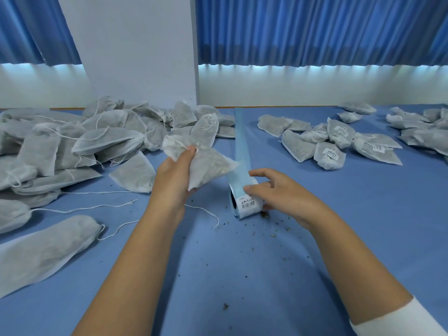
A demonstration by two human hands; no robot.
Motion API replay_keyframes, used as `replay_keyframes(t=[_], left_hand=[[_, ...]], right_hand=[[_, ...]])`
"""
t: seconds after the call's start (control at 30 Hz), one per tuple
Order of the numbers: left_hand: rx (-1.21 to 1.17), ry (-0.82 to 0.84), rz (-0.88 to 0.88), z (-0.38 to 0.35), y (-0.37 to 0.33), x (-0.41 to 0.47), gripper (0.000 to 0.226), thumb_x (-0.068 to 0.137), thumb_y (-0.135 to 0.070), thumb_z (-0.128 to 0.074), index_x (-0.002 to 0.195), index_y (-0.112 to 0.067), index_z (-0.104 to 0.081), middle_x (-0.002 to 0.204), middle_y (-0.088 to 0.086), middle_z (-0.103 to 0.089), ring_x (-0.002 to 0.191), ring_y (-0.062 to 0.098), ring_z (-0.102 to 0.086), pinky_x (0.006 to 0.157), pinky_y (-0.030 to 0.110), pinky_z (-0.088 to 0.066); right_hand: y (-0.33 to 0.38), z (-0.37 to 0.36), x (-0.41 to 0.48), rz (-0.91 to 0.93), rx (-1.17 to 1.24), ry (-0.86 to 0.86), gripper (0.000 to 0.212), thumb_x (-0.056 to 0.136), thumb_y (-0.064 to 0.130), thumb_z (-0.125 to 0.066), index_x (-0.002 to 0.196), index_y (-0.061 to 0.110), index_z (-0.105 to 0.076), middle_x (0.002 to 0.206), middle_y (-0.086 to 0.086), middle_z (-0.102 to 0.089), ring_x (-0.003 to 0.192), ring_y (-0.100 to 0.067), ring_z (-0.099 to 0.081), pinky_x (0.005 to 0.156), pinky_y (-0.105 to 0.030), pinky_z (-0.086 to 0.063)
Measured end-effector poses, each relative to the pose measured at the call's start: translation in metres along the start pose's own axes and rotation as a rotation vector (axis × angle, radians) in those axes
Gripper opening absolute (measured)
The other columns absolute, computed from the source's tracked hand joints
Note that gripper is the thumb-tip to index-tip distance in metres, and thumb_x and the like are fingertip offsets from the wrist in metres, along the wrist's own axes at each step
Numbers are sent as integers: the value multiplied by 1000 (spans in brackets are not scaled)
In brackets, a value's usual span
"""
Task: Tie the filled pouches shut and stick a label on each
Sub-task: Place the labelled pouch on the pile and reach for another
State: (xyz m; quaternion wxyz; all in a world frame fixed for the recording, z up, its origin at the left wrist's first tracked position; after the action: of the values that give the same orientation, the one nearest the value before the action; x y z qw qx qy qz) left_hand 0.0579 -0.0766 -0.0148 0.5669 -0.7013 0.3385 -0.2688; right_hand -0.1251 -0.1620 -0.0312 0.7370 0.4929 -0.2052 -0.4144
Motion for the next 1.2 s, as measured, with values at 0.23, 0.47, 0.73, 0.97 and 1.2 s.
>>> replay_keyframes(t=[0.23, 0.47, 0.73, 0.97, 1.2], left_hand=[[82, 141, -118, -9, 6, -5, 19, 101, -26, -52, 89, -24, -68, 71, -21, -72, 68, -8, -67, 58, 6, -45], [202, 214, 44, -16, 21, 4, 21, 99, -32, -54, 97, -19, -70, 94, -3, -76, 93, 14, -71, 83, 26, -50], [48, 302, 115, -8, 27, 11, 22, 99, -28, -55, 102, -13, -71, 93, -3, -76, 95, 12, -68, 91, 27, -46], [56, 329, 97, -8, 26, 10, 23, 100, -28, -53, 86, -19, -70, 69, -12, -70, 64, -2, -65, 65, 20, -44], [47, 321, 80, -9, 24, 9, 25, 100, -26, -53, 83, -19, -69, 64, -13, -68, 59, -3, -63, 57, 12, -46]], right_hand=[[-4, -6, 4, -9, 100, -26, 25, 90, 37, -61, 115, 35, -57, 85, 11, -75, 78, -6, -71, 72, -28, -56], [-2, 2, -1, 59, -13, -109, 45, 92, 38, -61, 134, 35, -44, 87, -3, -69, 78, -11, -67, 75, -29, -57], [-4, 12, -13, 372, -335, -197, 19, 86, 21, -72, 99, 33, -68, 97, 7, -59, 86, -1, -58, 69, -5, -37], [-3, 13, -15, 432, -439, -275, 14, 85, 26, -74, 99, 28, -77, 98, 10, -62, 81, 3, -53, 71, -10, -34], [2, 11, -18, 518, -551, -302, 19, 87, 22, -72, 106, 23, -75, 89, 11, -62, 75, 12, -49, 71, -8, -32]])
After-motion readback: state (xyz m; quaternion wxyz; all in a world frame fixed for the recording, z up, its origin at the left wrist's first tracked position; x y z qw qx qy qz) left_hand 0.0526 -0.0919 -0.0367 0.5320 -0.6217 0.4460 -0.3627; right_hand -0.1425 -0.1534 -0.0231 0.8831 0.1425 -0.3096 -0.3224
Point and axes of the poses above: each hand's wrist, its own x-axis towards the middle knuckle, its own z-axis out of the back of the hand, y = z × x, the point moved 1 cm from there along x, towards the middle knuckle
